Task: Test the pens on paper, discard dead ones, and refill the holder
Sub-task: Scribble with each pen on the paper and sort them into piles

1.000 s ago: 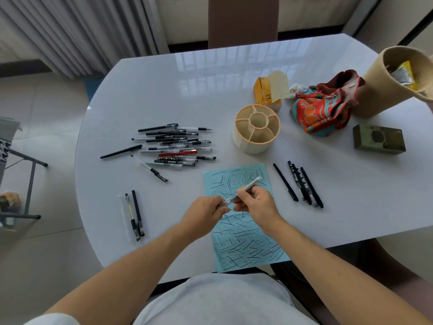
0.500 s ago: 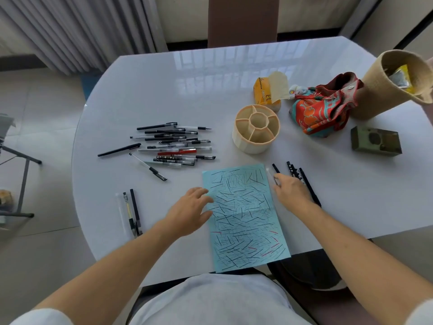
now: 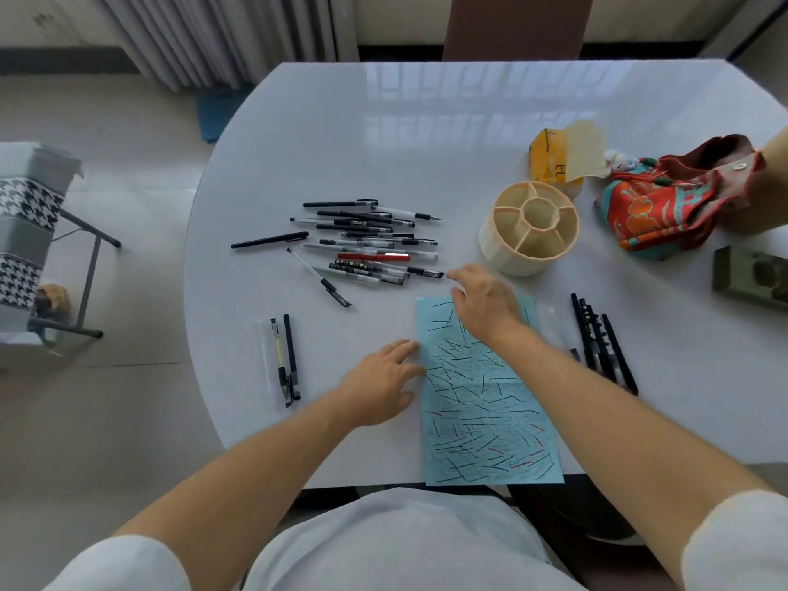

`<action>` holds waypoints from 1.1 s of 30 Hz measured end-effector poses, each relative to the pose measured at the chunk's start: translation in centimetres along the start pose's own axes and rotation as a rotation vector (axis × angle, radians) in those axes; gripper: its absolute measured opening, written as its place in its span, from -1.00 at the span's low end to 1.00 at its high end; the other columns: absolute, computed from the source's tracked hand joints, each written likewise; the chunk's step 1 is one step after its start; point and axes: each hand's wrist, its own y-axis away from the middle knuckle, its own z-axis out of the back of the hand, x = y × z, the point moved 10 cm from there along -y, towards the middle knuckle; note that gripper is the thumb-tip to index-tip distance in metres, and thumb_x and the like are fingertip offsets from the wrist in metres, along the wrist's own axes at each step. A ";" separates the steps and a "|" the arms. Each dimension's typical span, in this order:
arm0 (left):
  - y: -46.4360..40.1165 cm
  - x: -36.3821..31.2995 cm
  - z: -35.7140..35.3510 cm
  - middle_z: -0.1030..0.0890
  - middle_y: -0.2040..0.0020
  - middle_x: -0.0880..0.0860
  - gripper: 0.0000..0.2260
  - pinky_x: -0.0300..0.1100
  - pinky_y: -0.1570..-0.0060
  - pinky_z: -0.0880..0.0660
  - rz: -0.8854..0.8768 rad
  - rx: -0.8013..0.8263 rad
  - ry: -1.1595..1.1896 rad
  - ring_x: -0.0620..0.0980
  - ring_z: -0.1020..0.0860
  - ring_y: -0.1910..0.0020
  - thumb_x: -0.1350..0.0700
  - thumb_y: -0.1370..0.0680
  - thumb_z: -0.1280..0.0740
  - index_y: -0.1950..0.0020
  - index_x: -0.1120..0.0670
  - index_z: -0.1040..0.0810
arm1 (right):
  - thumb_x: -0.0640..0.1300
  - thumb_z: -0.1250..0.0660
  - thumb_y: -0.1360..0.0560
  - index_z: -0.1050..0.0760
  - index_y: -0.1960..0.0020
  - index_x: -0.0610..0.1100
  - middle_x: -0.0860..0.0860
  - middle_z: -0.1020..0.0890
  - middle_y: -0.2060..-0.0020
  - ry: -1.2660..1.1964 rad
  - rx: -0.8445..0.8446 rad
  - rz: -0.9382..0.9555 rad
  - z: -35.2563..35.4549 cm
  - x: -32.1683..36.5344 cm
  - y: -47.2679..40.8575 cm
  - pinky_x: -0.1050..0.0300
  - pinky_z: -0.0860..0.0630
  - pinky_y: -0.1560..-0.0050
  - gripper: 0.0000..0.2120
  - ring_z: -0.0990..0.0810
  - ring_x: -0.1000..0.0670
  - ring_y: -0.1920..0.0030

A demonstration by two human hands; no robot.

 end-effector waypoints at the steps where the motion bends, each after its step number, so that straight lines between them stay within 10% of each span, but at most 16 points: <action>1: 0.0 -0.1 0.1 -0.12 -0.64 0.05 -0.55 -0.02 -0.53 -0.11 -0.004 0.009 0.005 0.04 -0.04 -0.62 -0.03 -0.60 -0.28 -0.50 -0.09 -0.40 | -0.23 -0.24 -0.60 -0.58 -0.32 -0.07 -0.06 -0.59 -0.24 -0.001 0.002 0.027 -0.5 1.7 -1.3 -0.04 -0.55 -0.07 -0.67 -0.61 -0.19 -0.13; 10: 0.7 -0.4 0.5 -0.03 -0.66 0.06 -0.51 0.00 -0.53 -0.13 0.008 0.072 0.062 0.01 0.03 -0.63 0.03 -0.60 -0.28 -0.54 -0.02 -0.35 | -0.19 -0.26 -0.58 -0.50 -0.24 -0.12 -0.13 -0.57 -0.18 0.330 0.208 0.012 -4.9 3.9 -5.1 0.00 -0.51 -0.01 -0.76 -0.62 -0.24 -0.12; 17: 0.3 -0.4 2.1 -0.27 -0.58 0.10 -0.59 -0.03 -0.55 -0.14 0.044 -0.012 0.240 0.05 -0.17 -0.57 0.01 -0.63 -0.29 -0.48 0.01 -0.44 | -0.22 -0.39 -0.45 -0.56 0.12 -0.13 -0.11 -0.68 0.21 -0.436 0.026 -0.357 -1.6 -3.3 2.0 -0.01 -0.63 0.16 -0.97 -0.67 -0.13 0.23; 23: -1.0 -2.1 2.8 -0.63 -0.17 0.01 -0.71 -0.11 -0.16 -0.50 0.146 -0.030 0.552 -0.05 -0.59 -0.08 0.00 -0.68 -0.20 -0.39 0.03 -0.42 | -0.26 -0.33 -0.61 -0.61 -0.03 -0.27 -0.29 -0.70 0.16 -1.260 0.178 -0.461 -4.9 -3.6 10.2 0.04 -0.68 0.18 -0.90 -0.73 -0.19 0.20; 27: -2.0 -3.7 2.5 -0.66 0.21 -0.05 -0.82 -0.15 0.18 -0.50 0.111 0.025 0.485 -0.15 -0.57 0.30 0.06 -0.66 -0.20 0.01 0.05 -0.58 | -0.23 -0.36 -0.62 -0.67 0.00 -0.24 -0.21 -0.74 0.12 -1.248 0.153 -0.441 -5.6 -3.8 12.4 0.04 -0.67 0.12 -0.88 -0.73 -0.16 0.15; 33: -1.8 -1.9 3.6 -0.68 0.14 0.01 -0.80 -0.08 0.13 -0.50 0.180 -0.105 0.245 0.03 -0.59 0.17 0.03 -0.67 -0.21 -0.07 0.06 -0.61 | -0.16 -0.40 -0.60 -0.63 0.08 -0.21 -0.04 -0.69 0.34 -1.231 -0.243 -0.639 -2.2 -9.9 11.5 0.14 -0.63 0.33 -0.87 -0.63 0.04 0.38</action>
